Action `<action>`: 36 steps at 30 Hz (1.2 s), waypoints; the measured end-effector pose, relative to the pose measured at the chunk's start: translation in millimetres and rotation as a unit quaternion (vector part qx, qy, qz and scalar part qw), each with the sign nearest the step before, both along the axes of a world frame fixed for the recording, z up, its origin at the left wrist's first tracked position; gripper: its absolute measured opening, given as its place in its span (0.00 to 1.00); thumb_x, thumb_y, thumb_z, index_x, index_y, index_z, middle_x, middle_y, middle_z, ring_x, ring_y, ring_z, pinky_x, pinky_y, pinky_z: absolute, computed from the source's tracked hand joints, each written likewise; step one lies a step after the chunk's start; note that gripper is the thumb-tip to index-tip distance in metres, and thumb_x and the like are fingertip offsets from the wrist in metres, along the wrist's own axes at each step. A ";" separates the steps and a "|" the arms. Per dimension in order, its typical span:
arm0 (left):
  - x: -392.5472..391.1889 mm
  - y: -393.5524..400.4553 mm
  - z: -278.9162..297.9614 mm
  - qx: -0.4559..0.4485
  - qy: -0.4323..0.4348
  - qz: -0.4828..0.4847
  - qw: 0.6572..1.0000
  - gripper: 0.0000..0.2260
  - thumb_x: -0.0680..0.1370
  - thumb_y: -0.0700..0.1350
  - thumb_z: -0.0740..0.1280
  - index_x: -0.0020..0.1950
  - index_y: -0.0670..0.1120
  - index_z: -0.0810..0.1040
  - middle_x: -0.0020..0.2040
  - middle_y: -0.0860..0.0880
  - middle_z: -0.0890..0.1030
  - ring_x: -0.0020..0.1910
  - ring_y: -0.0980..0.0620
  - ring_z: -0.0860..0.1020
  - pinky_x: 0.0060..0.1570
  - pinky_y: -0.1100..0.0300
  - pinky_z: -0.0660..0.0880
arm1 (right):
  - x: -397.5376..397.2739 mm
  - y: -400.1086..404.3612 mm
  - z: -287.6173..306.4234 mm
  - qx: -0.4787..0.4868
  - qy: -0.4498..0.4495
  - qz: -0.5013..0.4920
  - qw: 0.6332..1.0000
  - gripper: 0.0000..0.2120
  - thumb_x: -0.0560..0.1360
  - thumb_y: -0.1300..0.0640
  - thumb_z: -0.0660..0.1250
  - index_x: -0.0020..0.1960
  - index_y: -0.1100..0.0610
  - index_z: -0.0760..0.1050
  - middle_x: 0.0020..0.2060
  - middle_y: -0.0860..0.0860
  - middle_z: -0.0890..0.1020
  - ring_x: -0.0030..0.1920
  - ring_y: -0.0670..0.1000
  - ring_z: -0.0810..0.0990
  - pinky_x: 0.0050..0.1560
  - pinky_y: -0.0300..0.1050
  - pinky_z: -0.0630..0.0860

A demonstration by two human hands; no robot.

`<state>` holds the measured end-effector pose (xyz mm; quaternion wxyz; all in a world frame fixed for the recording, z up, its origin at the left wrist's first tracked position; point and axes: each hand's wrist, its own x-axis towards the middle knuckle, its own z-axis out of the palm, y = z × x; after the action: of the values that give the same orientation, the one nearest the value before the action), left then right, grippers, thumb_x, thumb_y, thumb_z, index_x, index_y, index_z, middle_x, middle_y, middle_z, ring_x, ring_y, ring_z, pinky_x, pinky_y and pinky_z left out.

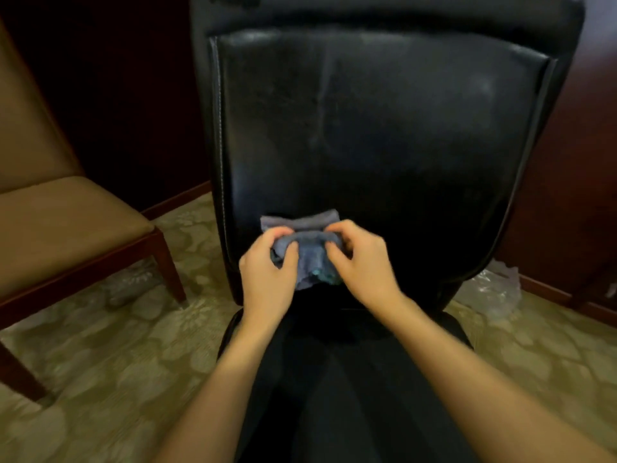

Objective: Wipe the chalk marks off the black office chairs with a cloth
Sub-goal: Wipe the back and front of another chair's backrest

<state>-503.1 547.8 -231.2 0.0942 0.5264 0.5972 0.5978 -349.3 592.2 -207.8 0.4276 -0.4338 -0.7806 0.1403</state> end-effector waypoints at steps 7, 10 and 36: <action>12.9 -7.0 -99.4 -0.173 -0.005 0.066 0.983 0.09 0.77 0.39 0.71 0.57 0.41 0.83 0.50 0.45 0.85 0.49 0.48 0.82 0.49 0.62 0.71 | -2.2 -5.9 -103.5 -0.188 -0.061 -0.016 0.980 0.14 0.74 0.54 0.64 0.58 0.50 0.80 0.44 0.53 0.85 0.45 0.55 0.84 0.47 0.50 0.80; 17.8 12.6 -112.2 -0.211 -0.021 0.073 0.975 0.09 0.77 0.39 0.70 0.57 0.42 0.83 0.50 0.44 0.85 0.50 0.48 0.81 0.49 0.60 0.72 | -1.9 4.8 -122.7 -0.218 -0.019 -0.039 0.975 0.13 0.76 0.57 0.66 0.59 0.50 0.81 0.46 0.54 0.85 0.47 0.55 0.84 0.49 0.52 0.80; 296.4 76.7 -124.6 -0.345 -0.441 -0.059 0.826 0.10 0.78 0.30 0.64 0.45 0.44 0.79 0.44 0.41 0.82 0.40 0.46 0.80 0.43 0.54 0.78 | 230.9 33.7 -154.7 -0.277 0.159 -0.297 0.900 0.07 0.73 0.62 0.67 0.50 0.58 0.79 0.42 0.55 0.82 0.43 0.53 0.77 0.43 0.43 0.71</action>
<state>-206.7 624.5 -355.8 0.5579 0.1737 0.6273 0.5149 -118.4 625.9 -362.6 0.4310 -0.7180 -0.4667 0.2845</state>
